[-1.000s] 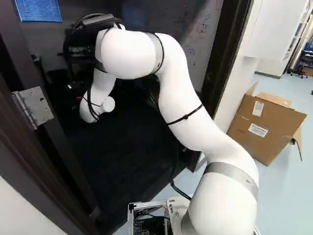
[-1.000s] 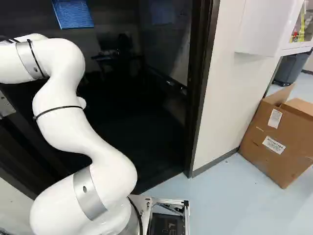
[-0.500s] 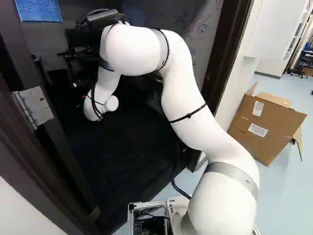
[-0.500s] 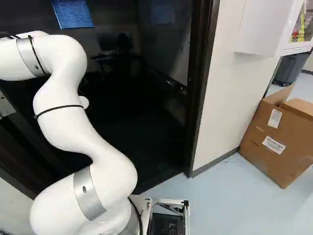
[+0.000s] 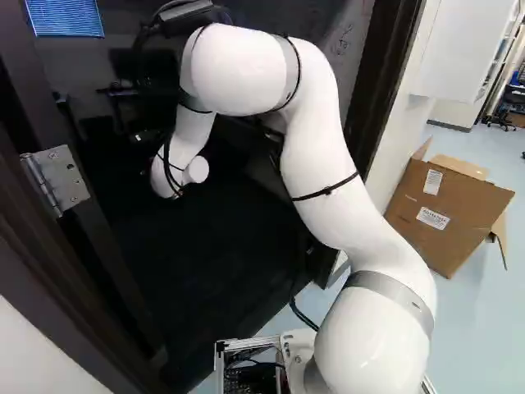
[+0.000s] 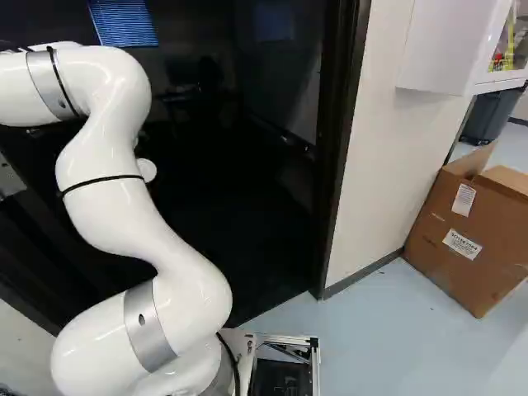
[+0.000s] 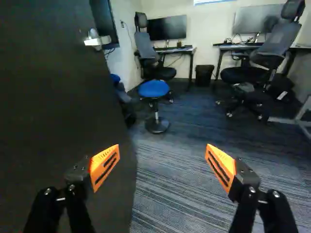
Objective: Open the door and move inside
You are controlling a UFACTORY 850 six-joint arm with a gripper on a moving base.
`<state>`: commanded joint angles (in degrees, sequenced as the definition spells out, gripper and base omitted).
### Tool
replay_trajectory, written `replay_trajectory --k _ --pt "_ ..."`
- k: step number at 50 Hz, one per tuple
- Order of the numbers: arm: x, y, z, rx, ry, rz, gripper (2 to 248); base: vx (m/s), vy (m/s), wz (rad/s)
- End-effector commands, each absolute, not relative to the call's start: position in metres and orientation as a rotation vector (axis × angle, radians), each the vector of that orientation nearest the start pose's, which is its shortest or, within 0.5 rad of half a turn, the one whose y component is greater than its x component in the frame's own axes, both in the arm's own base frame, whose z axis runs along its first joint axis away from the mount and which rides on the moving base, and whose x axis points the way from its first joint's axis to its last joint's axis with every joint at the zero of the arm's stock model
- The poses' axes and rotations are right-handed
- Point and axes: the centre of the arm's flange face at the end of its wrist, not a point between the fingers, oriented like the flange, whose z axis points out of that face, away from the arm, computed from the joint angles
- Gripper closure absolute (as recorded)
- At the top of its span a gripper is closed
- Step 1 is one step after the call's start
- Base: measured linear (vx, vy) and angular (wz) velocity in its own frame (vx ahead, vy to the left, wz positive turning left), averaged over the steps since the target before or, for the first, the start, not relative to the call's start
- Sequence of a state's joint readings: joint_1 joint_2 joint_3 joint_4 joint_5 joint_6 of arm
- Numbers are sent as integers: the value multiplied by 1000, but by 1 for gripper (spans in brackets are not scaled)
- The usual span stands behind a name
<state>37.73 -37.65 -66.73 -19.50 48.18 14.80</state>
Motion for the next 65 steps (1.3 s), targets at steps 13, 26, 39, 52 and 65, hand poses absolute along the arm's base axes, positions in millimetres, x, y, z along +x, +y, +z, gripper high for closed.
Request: replay_trajectory --k 13,26,39,52,65 --pt "509 385 363 -1962 -795 -1468 3 0 0 0" --pt "506 337 375 -2019 -734 -1511 3 0 0 0" --pt "495 283 386 -2087 -658 -1560 3 0 0 0" --pt "475 222 395 -2165 -564 -1614 3 0 0 0" --pt "442 158 400 -2254 -453 -1671 3 0 0 0"
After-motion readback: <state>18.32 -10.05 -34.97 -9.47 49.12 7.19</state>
